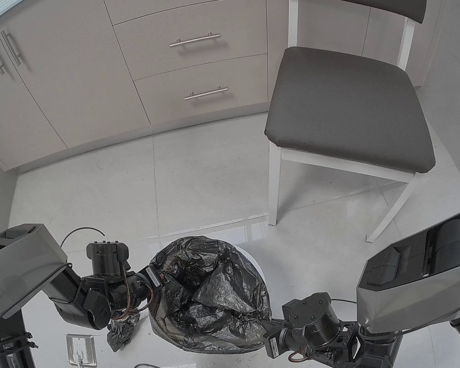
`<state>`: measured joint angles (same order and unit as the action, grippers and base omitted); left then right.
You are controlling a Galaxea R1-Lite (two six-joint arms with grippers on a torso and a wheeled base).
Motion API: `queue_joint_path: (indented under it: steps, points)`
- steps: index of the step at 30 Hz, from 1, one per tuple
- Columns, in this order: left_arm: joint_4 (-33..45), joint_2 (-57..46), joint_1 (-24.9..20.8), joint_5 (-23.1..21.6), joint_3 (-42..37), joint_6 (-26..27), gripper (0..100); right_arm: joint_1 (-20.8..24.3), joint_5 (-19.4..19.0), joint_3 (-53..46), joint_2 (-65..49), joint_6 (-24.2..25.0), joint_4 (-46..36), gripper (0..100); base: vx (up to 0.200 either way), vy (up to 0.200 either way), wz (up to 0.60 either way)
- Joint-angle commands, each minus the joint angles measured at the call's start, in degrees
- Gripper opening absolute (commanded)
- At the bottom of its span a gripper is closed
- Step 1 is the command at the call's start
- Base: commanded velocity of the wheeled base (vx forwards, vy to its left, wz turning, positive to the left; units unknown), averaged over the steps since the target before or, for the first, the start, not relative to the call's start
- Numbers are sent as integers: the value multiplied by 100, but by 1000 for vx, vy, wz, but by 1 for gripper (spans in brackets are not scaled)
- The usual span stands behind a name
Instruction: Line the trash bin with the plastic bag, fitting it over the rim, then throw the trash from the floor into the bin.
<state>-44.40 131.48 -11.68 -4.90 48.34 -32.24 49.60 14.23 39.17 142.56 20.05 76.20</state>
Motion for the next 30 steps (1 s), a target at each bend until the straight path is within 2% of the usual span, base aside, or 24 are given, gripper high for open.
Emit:
queue_joint_path:
  steps: [1, 15, 27, 28, 30]
  points:
    - [-7, 45, 8, 7, -87, -1, 0, 93, 36, -23, 79, 7, -18, 0, 0, 0, 0]
    - [-7, 89, -1, 7, -105, 8, 0, 181, 36, -129, 132, 7, -27, 0, 0, 0, 0]
    - [-7, 106, -1, 7, -61, 16, 0, 225, 195, -120, 220, -37, -35, 0, 0, 0, 0]
    - [-7, 106, -10, 7, -61, 16, 0, 234, 195, -120, 220, -45, -35, 100, 0, 0, 0]
    - [-16, 106, -10, 7, -61, 16, 0, 234, 195, -120, 220, -54, -9, 100, 0, 0, 0]
